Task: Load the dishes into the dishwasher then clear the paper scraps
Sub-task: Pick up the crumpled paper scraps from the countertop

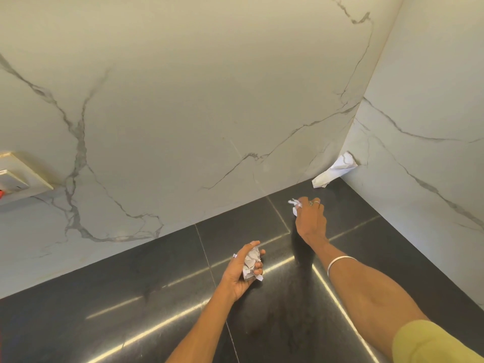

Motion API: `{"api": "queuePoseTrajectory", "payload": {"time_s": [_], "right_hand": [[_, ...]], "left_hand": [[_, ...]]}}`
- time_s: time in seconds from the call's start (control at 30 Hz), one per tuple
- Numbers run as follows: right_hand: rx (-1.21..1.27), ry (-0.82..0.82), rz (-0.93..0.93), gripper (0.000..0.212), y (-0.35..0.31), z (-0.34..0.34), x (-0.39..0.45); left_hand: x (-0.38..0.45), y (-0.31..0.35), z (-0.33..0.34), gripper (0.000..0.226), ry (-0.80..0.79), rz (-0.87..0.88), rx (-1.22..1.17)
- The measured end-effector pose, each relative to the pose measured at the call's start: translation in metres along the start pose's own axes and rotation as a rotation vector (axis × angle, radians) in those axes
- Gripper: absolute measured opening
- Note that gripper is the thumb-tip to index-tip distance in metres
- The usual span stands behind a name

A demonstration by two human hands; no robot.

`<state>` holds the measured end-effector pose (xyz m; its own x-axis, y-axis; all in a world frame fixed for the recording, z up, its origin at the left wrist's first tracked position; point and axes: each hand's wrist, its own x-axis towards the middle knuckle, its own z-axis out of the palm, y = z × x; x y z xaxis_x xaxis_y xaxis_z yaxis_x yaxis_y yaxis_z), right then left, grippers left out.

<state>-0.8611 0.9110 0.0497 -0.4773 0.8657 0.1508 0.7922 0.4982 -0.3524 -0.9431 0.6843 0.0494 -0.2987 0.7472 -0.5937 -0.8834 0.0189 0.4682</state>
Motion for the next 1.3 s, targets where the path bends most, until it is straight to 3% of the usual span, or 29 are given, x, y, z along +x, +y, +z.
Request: {"api": "queuePoseTrajectory", "payload": {"time_s": [0.37,0.57,0.7,0.93,1.1,1.3], "right_hand": [[-0.106,-0.192,0.028,0.048,0.008,0.001,0.003],[0.173,-0.215,0.165,0.037,0.03,-0.012,0.0],[0.273,-0.157,0.285,0.033,0.051,-0.028,0.004],[0.415,-0.067,0.298,0.015,0.084,-0.051,0.013],[0.501,-0.036,0.388,0.018,0.094,-0.053,0.039],[0.751,0.001,0.528,0.03,0.096,-0.064,0.095]], "left_hand": [[0.0,-0.001,0.0,0.047,0.003,0.007,-0.005],[0.009,0.006,0.012,0.032,0.09,-0.051,-0.03],[0.017,0.009,0.03,0.02,0.108,-0.034,-0.102],[0.046,0.001,0.084,0.013,0.043,-0.07,-0.175],[0.064,-0.002,0.108,0.016,0.031,-0.064,-0.121],[0.078,-0.006,0.088,0.034,0.078,-0.043,-0.073]]}}
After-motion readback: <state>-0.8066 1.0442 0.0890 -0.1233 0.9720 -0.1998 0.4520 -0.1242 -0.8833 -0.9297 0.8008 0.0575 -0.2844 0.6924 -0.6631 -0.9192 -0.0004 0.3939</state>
